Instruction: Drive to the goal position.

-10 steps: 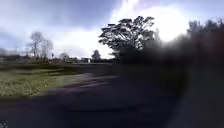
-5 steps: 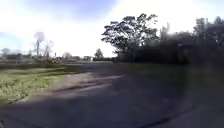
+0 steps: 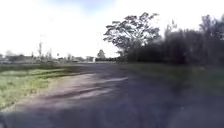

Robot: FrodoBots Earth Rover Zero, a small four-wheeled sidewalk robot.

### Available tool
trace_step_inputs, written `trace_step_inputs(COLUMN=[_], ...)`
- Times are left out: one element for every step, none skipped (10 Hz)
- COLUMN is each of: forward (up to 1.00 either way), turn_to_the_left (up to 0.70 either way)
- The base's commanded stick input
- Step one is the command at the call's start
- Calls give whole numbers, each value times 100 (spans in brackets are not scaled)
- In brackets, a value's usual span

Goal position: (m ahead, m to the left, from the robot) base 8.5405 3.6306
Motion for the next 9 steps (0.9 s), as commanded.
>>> trace_step_inputs(forward=[85, 85, 85, 85, 85, 85, 85, 85, 85], turn_to_the_left=[0, 0, -8, -20, -32, -34, -34, -34, -34])
